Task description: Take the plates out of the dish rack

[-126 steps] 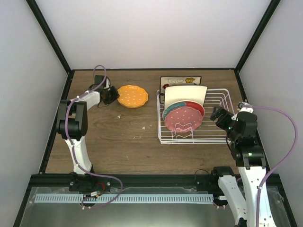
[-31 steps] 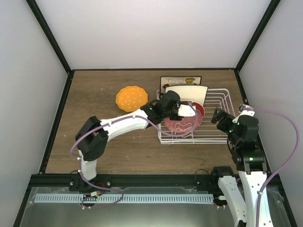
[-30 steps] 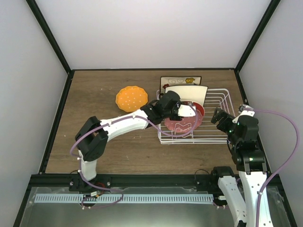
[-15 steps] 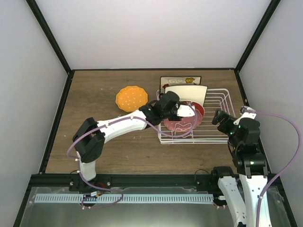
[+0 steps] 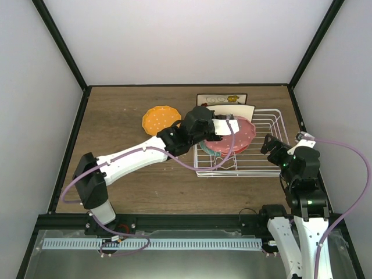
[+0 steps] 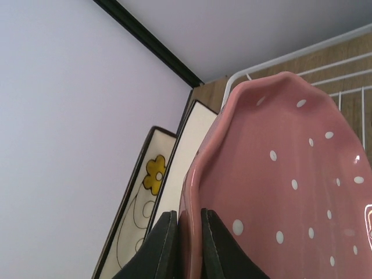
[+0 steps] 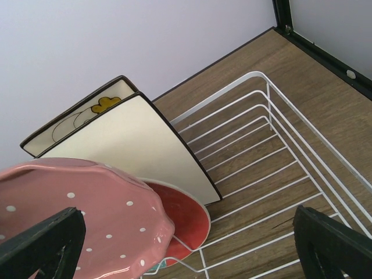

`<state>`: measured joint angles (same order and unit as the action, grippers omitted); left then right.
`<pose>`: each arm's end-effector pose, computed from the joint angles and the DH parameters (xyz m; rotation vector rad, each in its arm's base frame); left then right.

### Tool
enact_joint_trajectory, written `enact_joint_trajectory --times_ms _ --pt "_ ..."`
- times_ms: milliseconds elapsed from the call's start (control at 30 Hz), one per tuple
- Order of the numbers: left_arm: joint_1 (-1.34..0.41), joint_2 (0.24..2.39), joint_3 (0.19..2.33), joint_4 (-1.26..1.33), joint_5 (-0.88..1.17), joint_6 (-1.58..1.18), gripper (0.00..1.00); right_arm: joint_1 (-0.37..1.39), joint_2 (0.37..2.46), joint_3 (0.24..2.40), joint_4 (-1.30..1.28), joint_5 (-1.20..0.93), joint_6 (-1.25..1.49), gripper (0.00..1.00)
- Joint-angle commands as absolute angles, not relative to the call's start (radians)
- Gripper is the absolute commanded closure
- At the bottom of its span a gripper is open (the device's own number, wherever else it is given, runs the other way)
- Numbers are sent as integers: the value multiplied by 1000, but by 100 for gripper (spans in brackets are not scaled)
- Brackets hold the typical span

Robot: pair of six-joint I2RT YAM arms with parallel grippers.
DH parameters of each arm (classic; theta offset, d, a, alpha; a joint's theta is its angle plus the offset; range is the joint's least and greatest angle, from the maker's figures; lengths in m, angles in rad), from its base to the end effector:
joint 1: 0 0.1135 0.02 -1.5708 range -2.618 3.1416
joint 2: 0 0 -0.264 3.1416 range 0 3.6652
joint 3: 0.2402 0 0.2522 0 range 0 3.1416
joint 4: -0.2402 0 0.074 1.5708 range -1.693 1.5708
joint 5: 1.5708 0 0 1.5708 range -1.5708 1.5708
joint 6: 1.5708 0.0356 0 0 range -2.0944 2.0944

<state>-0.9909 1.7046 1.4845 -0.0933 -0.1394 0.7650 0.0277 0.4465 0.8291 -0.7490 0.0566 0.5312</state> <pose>0.2295 -0.3414 0.3465 1.3846 1.2734 -0.0237 0.0890 0.0005 0.3354 0.5223 1.8784 0.3165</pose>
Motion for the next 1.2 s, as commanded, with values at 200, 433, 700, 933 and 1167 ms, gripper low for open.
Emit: enact_joint_trajectory --times_ms 200,433,700,933,1167 --pt "-987 1595 1625 122 -215 599 96 23 431 811 -748 66 566 0" --pt "-809 1511 1726 98 -290 293 96 23 440 809 -744 59 566 0" --pt "-380 1434 1700 -104 -237 -158 96 23 443 785 -736 41 584 0" --pt "-95 1493 1558 -246 16 -387 96 23 482 794 -708 26 576 0" --pt "-51 1590 1428 -271 181 -470 96 23 484 805 -721 29 579 0"
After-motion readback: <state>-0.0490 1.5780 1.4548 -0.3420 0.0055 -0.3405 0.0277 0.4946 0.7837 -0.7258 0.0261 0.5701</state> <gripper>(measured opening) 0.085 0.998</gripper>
